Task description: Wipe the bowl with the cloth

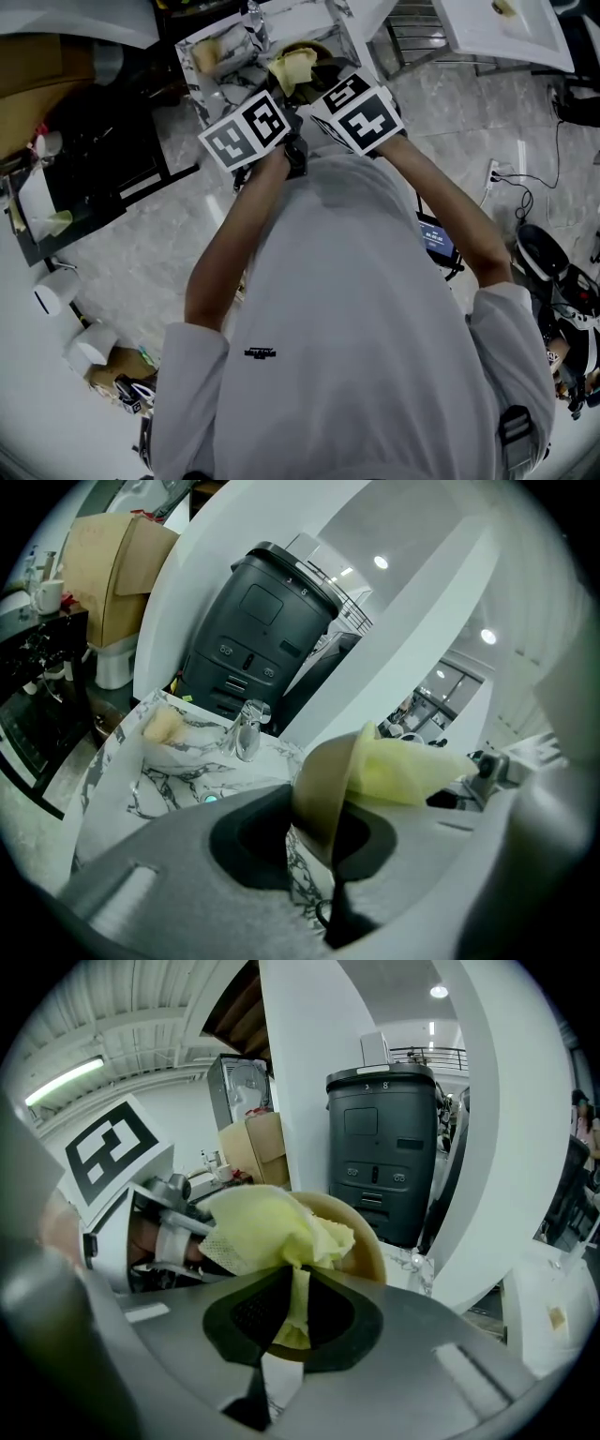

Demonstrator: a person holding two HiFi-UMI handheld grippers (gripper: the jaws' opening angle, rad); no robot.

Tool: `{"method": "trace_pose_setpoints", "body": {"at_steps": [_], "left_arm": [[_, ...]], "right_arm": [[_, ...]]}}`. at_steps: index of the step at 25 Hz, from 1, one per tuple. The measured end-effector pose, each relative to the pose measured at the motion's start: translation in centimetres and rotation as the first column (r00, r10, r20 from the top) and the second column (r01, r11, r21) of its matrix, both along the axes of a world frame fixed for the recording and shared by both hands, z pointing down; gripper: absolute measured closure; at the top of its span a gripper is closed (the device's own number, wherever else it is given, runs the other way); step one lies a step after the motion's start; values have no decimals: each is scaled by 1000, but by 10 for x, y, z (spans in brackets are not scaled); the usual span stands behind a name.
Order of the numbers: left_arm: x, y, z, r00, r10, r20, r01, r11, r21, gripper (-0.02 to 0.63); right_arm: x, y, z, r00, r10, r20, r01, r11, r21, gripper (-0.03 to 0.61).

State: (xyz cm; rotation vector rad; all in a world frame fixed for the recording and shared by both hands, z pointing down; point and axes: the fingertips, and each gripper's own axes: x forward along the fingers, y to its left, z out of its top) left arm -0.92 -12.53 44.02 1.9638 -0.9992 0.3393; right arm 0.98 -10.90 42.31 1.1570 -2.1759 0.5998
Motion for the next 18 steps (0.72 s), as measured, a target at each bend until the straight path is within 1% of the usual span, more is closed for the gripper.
{"method": "trace_pose_setpoints", "body": {"at_steps": [5,10,18], "left_arm": [[6,13,8,999,30,21,-29,1000,-9,557],[-6,11,12,1000,-15,28,16,1000,-14,557],[-18,-4,11,998,-58,5,58,998,-22,557]], "right_arm": [[10,-7,-3,999,49,12,-50,998,32,544],[23,-9,-4,994,109,27,-110,993,42,545],[26,6,0,994,107,21,-108,994,19,545]]}}
